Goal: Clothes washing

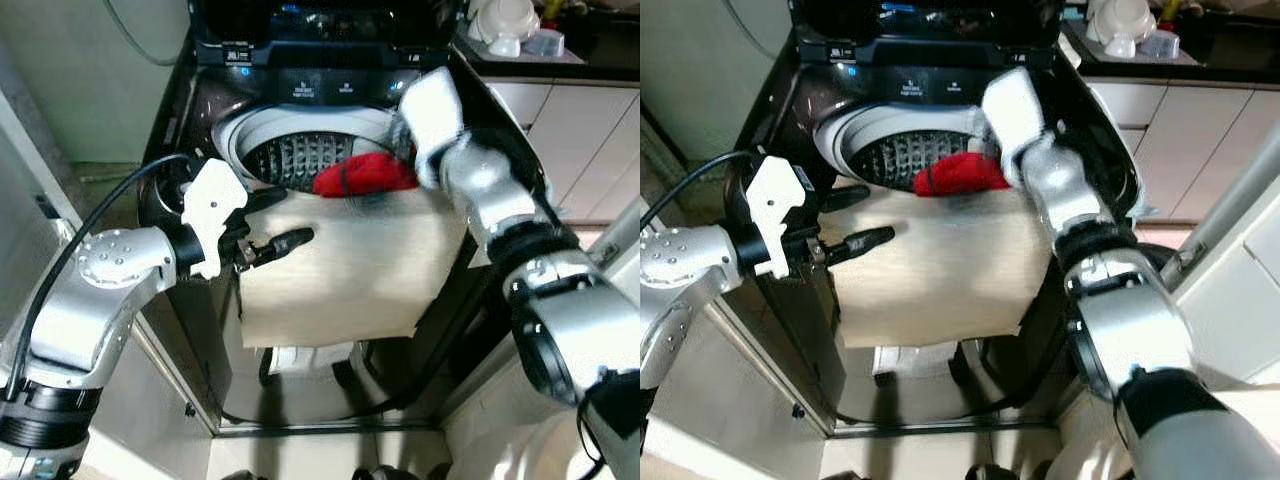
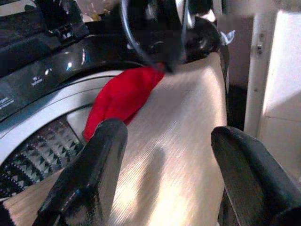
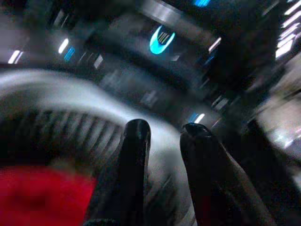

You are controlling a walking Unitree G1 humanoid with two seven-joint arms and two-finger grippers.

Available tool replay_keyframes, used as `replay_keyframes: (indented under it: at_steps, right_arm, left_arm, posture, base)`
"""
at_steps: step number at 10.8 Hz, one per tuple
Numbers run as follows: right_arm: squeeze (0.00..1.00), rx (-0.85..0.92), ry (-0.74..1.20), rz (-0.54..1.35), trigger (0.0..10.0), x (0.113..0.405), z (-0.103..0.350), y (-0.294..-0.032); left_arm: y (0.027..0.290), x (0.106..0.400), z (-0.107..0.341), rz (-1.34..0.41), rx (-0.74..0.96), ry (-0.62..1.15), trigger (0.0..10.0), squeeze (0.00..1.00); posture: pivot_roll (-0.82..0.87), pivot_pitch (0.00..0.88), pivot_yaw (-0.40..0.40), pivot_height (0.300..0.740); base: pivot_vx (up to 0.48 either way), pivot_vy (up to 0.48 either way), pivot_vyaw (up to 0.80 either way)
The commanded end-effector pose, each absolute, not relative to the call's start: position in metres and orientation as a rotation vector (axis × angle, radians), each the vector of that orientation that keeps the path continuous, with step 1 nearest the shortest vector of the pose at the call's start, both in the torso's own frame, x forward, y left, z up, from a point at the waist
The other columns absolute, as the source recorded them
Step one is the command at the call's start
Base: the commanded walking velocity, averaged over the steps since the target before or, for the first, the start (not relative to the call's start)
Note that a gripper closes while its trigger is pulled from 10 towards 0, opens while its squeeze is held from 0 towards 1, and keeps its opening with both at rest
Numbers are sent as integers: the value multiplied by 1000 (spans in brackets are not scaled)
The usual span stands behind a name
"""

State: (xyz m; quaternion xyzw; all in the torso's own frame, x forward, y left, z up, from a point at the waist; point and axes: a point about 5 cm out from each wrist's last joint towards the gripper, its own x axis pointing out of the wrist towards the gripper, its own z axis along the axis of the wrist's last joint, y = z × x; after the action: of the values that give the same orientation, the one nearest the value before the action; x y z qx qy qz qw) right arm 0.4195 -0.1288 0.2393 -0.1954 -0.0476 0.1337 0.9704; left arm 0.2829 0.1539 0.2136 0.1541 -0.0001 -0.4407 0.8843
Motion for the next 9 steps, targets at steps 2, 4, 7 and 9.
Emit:
replay_keyframes:
  at_steps: [2,4,7,9]
  right_arm:
    - [0,-315,-273,118,10000,421,268,-141]
    - [0,-242,-353,125,10000,419,283,-151]
    - [0,-311,96,546,10000,416,223,-137]
    - [0,-314,93,572,10000,415,219,-131]
  left_arm:
    - [154,284,217,-877,333,-30,10000,0]
    - [156,288,217,-833,340,-43,10000,0]
    - [149,280,213,-904,331,-15,10000,0]
    - [148,279,214,-889,335,-20,10000,0]
  posture:
    - [-116,0,-47,740]
    - [-124,0,-52,740]
    - [-135,0,-64,740]
    - [-119,0,-78,740]
  base:
    - [0,0,0]
    - [0,0,0]
    - [0,0,0]
    - [0,0,0]
